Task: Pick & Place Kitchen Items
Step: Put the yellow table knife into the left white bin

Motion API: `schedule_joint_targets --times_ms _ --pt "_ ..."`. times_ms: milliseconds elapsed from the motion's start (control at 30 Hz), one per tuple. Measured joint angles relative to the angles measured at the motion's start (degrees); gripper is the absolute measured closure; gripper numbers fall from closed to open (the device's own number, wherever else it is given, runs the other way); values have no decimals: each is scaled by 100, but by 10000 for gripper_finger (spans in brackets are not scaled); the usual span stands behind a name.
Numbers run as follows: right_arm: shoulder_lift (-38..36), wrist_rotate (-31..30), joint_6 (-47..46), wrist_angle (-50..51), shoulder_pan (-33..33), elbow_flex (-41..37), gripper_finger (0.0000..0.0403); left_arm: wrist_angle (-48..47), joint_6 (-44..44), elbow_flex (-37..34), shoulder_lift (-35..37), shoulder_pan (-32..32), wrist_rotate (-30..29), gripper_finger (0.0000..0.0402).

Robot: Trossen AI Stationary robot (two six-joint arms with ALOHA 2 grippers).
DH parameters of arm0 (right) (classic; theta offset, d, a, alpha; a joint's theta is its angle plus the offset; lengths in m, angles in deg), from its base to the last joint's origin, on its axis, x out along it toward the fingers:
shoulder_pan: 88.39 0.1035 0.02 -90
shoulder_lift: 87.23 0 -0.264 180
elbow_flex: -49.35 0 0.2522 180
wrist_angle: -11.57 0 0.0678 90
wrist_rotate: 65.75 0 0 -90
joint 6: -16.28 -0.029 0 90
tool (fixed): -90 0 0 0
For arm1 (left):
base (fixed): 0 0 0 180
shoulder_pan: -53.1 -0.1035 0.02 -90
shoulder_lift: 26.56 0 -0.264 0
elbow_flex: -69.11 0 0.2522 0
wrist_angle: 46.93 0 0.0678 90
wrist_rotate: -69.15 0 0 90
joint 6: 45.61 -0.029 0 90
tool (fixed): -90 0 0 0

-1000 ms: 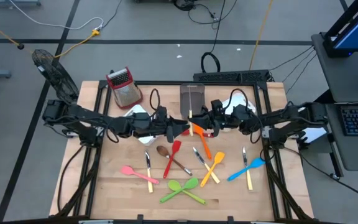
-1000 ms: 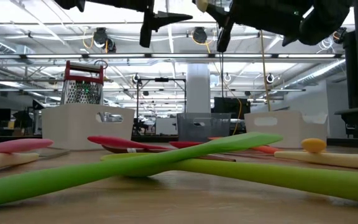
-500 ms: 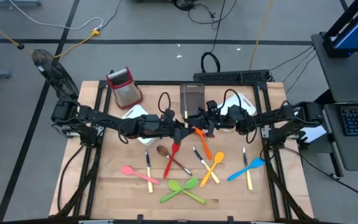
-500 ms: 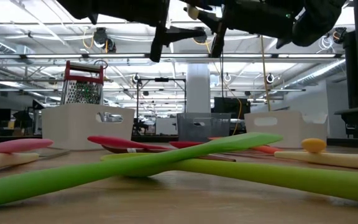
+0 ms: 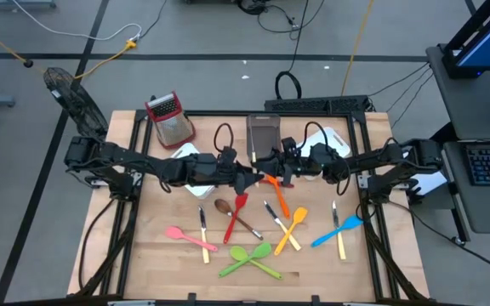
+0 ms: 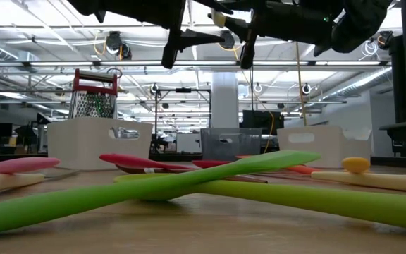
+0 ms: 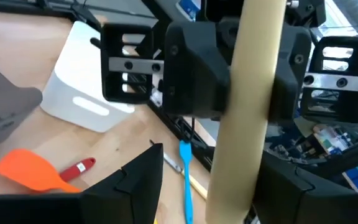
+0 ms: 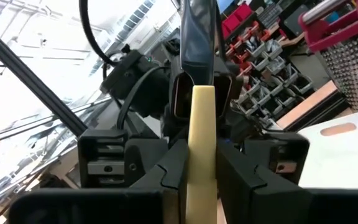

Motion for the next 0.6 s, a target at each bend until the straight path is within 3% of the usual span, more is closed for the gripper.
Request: schedule_joint_targets --times_ms 133,300,433,600 --pt "0 -13 6 49 -4 0 354 24 23 0 0 2 19 239" --pt "2 -33 8 101 -9 -3 354 40 -11 2 0 -7 65 331" --pt "2 -28 -14 131 -7 -7 346 25 -81 2 0 -11 163 338" --pt "2 -2 -106 215 -7 -7 296 -156 46 2 4 -11 198 338"
